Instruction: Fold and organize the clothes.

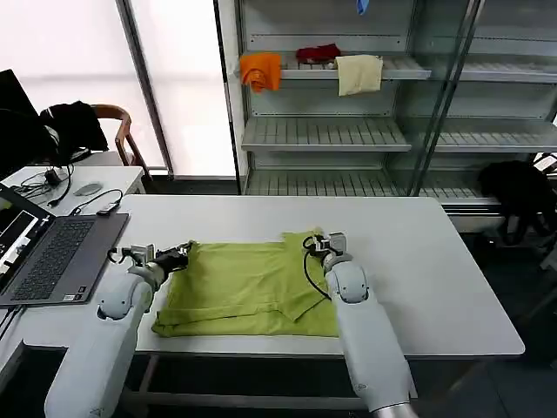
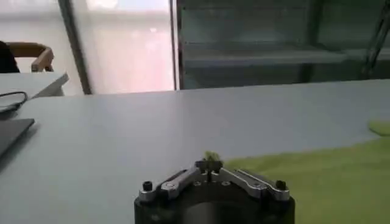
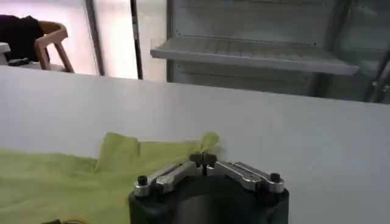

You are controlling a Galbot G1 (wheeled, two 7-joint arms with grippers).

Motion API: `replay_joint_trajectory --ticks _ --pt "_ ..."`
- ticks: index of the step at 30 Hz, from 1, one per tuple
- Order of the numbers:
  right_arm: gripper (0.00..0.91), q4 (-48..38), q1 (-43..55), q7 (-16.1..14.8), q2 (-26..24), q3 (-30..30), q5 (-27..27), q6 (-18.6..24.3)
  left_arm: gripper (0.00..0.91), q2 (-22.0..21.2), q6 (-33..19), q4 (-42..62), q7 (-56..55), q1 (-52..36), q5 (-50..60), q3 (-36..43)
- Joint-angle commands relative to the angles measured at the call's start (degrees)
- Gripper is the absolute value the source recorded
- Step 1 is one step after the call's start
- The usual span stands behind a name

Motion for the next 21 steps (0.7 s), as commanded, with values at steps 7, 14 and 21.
replay_joint_trajectory --ticks 7,14,21 --pt "0.0 17.07 -5.61 3.37 -1.74 -1.97 8.58 -0.03 0.01 0.8 -0.03 -9.56 0.16 4.92 -4.19 -2.27" --pt "0.0 24.56 -11.6 2.82 -3.52 -1.84 7.87 -0.07 0.01 1.51 -0.05 -14.23 1.37 10.49 -4.8 -4.35" --pt "0.0 32.4 -22.01 1.02 -5.02 -0.76 6.84 -0.05 0.01 3.19 -0.14 -18.9 4.01 18.01 -5.3 -7.18"
